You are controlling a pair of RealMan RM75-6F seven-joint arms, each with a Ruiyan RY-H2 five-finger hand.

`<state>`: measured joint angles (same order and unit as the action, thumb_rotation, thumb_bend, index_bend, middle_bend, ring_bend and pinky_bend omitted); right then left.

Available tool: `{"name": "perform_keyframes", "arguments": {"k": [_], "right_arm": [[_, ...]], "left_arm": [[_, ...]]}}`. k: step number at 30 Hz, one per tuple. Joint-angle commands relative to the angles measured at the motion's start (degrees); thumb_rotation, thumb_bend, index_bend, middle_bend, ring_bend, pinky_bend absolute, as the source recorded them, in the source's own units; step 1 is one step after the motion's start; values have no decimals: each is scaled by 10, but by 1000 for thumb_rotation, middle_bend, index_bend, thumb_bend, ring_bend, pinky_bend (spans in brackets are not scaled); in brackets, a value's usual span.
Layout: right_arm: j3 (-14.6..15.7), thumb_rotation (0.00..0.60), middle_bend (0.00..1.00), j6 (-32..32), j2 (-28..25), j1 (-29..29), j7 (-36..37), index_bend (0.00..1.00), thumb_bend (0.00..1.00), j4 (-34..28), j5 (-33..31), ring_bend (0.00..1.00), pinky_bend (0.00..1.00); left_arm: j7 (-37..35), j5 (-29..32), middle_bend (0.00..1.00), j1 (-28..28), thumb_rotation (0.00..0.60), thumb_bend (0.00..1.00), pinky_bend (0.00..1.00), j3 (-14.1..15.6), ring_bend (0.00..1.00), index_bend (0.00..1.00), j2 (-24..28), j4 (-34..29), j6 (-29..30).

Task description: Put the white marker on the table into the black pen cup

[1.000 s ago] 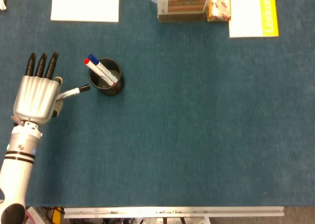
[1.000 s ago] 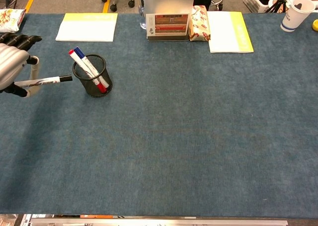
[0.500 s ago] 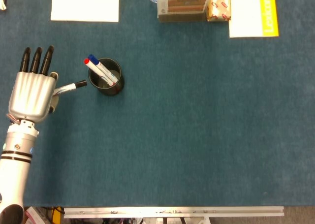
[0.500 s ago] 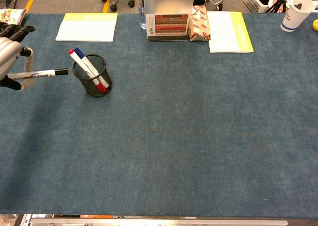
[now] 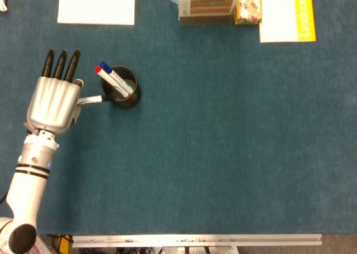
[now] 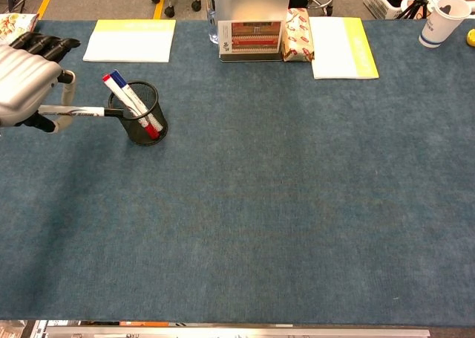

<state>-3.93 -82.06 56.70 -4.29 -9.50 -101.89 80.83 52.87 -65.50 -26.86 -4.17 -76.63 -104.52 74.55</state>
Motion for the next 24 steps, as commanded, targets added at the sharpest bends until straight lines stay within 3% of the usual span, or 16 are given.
{"name": "perform_keyframes", "arguments": {"k": [1,11,24], "right_arm": [[0,600,392,0,0,0,0,355,572,0,0,449,691],[1,600,392,3,1,-1,-2,355,572,0,-2,449,691],[2,600,392,10,2,-3,-5,355,572,1,-5,449,691]], "left_arm": [[0,5,0,-7,564,288,0,-3,0,594,-5,9,-8],[9,3,0,-23,577,288,0,-3,0,594,-13,23,-15],[29,-61,0,-48,600,288,0,11,0,594,-35,58,-23]]}}
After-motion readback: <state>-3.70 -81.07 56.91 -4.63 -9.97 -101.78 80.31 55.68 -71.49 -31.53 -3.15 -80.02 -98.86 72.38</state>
